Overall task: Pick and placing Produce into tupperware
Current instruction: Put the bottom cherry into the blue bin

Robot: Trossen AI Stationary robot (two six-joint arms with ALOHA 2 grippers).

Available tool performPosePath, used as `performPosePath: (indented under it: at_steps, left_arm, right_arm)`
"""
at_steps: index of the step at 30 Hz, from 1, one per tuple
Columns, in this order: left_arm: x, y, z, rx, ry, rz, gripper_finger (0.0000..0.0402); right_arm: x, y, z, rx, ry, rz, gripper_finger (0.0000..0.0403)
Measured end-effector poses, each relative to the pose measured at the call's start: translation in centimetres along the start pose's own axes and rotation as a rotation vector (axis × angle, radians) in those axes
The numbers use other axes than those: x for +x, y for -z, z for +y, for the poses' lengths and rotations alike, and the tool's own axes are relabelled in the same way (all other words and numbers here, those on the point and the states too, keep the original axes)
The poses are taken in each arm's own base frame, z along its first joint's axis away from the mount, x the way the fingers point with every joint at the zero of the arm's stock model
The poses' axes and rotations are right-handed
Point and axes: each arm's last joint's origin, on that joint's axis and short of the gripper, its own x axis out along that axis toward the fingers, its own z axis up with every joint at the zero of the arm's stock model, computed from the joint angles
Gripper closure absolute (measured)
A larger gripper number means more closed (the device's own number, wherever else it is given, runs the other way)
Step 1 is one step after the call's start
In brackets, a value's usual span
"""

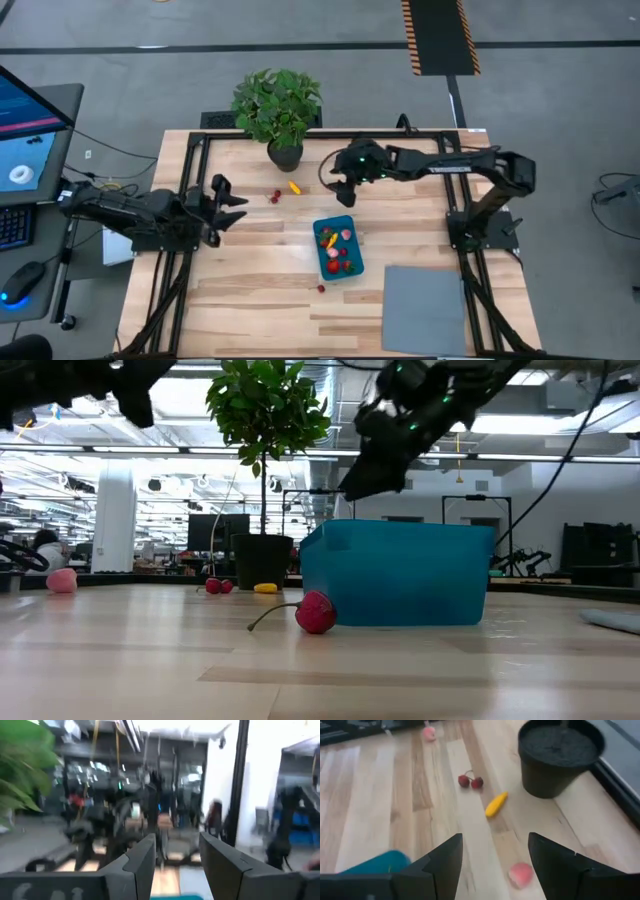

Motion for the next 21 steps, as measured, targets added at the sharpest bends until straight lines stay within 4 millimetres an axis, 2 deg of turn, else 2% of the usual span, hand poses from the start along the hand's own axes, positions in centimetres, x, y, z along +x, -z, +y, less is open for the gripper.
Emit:
performPosePath:
  at_steps: [5,7,15,21]
  left_arm:
    - [-0.8,2.3,0.7,-0.043,-0.156,0.086,0.0261]
    - [-0.9,2.7,0.8,-0.054,-0.166,0.126,0.0261]
    - [-0.9,3.1,0.7,-0.051,-0.15,0.163,0.0261]
    - [-0.9,3.2,0.7,-0.031,-0.144,0.179,0.0261]
  right_arm:
    - [2.2,0.2,-0.7,0.01,0.003,0.042,0.0154]
    - [2.7,0.1,-1.1,0.017,0.025,0.061,0.0154]
    - [4.3,0.9,-2.9,0.134,0.076,0.178,0.0154]
    - [5.6,1.6,-3.5,0.259,0.034,0.215,0.0154]
